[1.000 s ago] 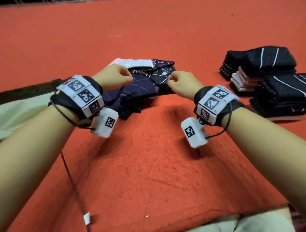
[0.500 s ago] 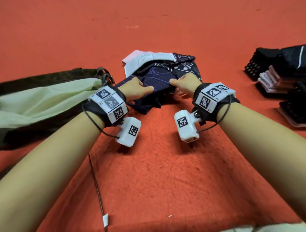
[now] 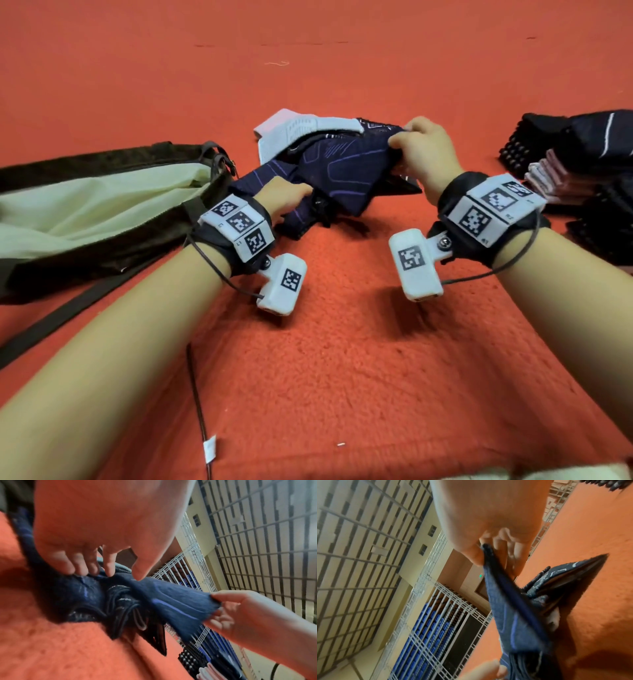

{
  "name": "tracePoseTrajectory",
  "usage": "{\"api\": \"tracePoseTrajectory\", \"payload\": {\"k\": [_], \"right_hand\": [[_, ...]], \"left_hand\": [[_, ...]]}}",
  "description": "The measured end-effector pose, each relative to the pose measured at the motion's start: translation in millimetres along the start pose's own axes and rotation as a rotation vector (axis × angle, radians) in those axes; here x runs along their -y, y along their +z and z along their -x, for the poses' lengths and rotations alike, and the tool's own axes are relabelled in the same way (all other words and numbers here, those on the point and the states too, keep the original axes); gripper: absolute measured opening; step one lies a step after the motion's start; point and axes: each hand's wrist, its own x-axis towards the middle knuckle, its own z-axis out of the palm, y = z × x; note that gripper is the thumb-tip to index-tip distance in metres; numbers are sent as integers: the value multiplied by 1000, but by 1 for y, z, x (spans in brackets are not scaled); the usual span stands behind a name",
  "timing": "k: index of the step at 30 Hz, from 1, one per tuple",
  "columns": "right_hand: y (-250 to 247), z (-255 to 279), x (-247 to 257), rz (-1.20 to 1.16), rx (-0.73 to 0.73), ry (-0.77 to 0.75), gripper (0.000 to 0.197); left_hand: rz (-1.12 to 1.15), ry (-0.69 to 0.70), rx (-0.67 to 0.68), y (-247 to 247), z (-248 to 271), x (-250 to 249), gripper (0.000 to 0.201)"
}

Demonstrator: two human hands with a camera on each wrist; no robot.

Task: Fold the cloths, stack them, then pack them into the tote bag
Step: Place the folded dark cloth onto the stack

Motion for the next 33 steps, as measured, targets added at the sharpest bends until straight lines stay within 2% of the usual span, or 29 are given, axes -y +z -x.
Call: {"api": "tracePoseTrajectory", "payload": {"k": [1,3,5,6,8,10,11,13,17,18,20,24,25,27,29,30,31,33], "right_hand": [[-7,0,0,-61,-35,0,21],[-20,-1,-5,-180,-101,25,19],[-32,0,-18,-257,-162,54,16],[-37,2,-24,-260,-194,56,14],[-46,2,-37,-230,-252,34,8],[-51,3,-43,-208,-264,11,9],[-52,3,-44,-193,-260,-13,9],[-52,5,-39,-172,-233,-69,3],[-44,8,-19,-217,-145,-86,16],[-43,9,-13,-239,-128,-82,18],[-42,10,-4,-287,-107,-103,20],[-54,14,5,-295,-99,-188,22],[-58,15,3,-292,-93,-204,20],[-67,18,-3,-276,-76,-200,16],[-76,19,-13,-256,-80,-176,17],[-82,19,-18,-246,-93,-165,18],[-86,18,-24,-234,-110,-151,18],[-96,16,-37,-221,-136,-103,17]], "left_hand": [[-127,-5,-37,-1,-3,1,52],[-306,-44,-106,-2,-2,0,69],[-286,-13,-79,0,3,-4,78],[-236,24,-52,1,6,-7,74],[-113,70,-19,7,15,-13,42],[40,53,13,16,16,-19,24],[92,30,38,20,17,-22,23],[120,-27,105,27,22,-27,33],[46,-139,406,39,38,-32,64],[81,-149,435,42,40,-32,69],[307,-130,381,47,43,-33,64],[957,-29,141,47,41,-36,31],[1027,8,82,45,38,-36,31],[1065,22,-30,43,27,-34,52],[1126,-21,-53,45,4,-27,78],[1134,-18,-62,44,8,-28,80],[1148,7,-75,42,19,-33,72],[1137,74,-91,44,38,-40,43]]}}
